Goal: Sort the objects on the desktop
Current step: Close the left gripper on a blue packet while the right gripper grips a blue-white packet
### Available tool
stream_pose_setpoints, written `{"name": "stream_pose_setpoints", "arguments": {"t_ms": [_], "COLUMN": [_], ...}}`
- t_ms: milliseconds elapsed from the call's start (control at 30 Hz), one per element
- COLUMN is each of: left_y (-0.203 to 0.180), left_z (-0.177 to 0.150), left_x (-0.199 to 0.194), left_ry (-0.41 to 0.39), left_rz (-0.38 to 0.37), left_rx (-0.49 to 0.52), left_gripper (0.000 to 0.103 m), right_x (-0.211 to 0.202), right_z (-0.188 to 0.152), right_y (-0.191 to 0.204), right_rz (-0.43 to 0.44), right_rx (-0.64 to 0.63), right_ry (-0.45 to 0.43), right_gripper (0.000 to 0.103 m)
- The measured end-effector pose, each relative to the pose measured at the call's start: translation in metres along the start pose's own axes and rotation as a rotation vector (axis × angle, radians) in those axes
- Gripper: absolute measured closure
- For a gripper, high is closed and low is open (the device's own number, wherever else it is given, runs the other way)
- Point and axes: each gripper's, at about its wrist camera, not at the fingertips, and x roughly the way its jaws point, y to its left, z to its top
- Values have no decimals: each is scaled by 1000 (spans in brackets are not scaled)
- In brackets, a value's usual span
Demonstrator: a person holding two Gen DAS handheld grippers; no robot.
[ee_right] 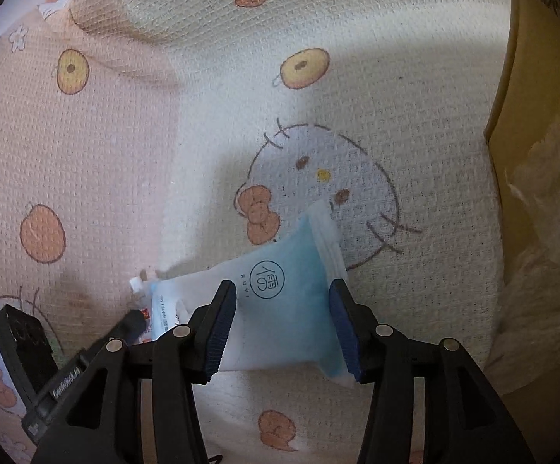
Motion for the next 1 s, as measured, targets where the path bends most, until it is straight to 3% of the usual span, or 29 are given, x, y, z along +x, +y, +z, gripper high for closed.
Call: {"name": "stream_pose_setpoints", "arguments": {"t_ms": [100, 567, 700, 800, 900, 1000], "left_y": [-2, -9, -15, -15, -11, -11], "left_z": [-4, 3, 2, 3, 5, 5], "left_x": [8, 22, 23, 23, 22, 22], "left_ry": [62, 78, 68, 67, 73, 75], "left_rz": [-24, 34, 72, 76, 59, 57], "left_rx": [-12, 40, 77, 85, 74, 78], "left_gripper": [57, 45, 45, 45, 45, 45], "right_x": [1, -8, -22, -24, -20, -13], "right_z": [0, 5, 2, 3, 4, 6], "right_y": [-1, -7, 1, 3, 0, -4], "right_rz": [-1, -11, -57, -89, -115, -72], "right_rx": [-5, 67, 42, 27, 23, 37], "right_ry": [5, -25, -87, -99, -93, -50], "right_gripper": [56, 56, 55, 38, 36, 36]}}
